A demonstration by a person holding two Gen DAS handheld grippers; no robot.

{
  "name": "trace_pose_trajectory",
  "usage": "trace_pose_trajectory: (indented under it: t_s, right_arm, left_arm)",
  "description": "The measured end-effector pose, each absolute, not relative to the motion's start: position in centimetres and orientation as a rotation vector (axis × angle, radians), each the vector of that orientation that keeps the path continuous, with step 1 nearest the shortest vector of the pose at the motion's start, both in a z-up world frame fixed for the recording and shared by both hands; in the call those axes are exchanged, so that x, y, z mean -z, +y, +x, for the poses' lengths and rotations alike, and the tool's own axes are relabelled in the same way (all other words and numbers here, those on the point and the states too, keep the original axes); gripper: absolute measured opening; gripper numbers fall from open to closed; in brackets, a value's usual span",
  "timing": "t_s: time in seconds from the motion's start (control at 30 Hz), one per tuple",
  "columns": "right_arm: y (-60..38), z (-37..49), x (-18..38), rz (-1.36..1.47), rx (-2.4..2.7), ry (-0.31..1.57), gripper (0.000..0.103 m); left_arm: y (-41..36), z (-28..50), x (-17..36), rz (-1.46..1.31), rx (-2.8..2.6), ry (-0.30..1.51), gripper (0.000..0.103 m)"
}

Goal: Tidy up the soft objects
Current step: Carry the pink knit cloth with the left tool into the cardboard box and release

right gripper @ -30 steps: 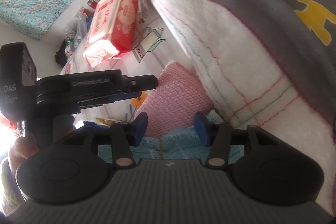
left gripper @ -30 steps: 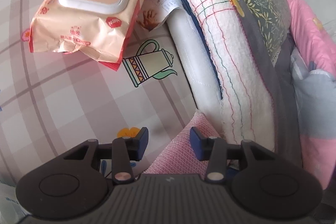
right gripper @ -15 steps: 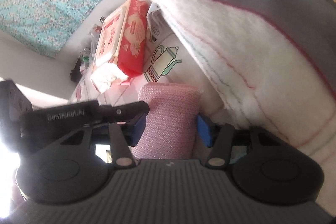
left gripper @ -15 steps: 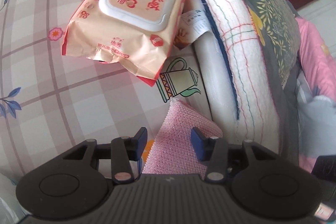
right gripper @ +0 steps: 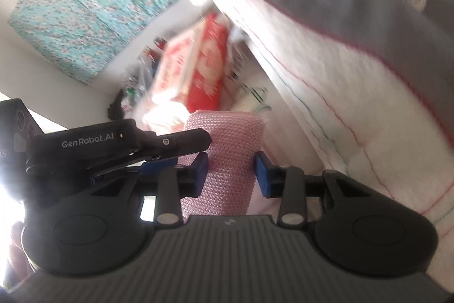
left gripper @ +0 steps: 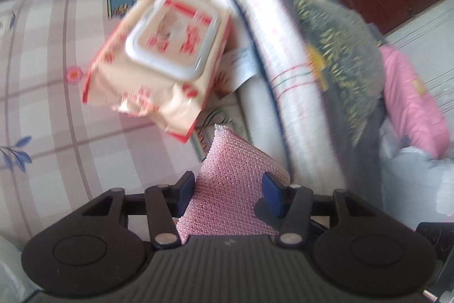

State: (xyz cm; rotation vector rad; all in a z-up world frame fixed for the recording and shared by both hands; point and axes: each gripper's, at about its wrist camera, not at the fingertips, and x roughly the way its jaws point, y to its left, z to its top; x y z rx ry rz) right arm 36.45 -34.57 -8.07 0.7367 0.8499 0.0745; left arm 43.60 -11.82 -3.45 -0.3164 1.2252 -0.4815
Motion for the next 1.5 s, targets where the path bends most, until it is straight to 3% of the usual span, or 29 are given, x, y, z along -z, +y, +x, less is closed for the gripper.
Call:
trace_pose_trajectory:
  t_s: [0.4, 0.77, 1.07, 1.5]
  right_arm:
    - [-30.4, 30.0, -3.7, 0.578, -0.15, 0.628, 0.035]
    - [-19.3, 25.3, -9.2, 0.547, -0.4, 0.624, 0.034]
    - [-2.8, 26.4, -7.6, 0.555, -0.676, 0.822, 0.034]
    - [15.8, 30.3, -0.1, 0.548, -0.82, 1.162, 0.034]
  left_arm:
    - [-6.9, 36.7, -7.7, -0.39, 0.548, 0.975, 0.053]
    - [5.7, 28.0, -13.4, -0.412, 0.354, 0.833, 0.053]
    - [20.6, 23.3, -11.8, -0.465, 0.03, 0.833, 0.053]
    - [35.9, 23.7, -3.8, -0.554, -0.303, 0.904, 0.052]
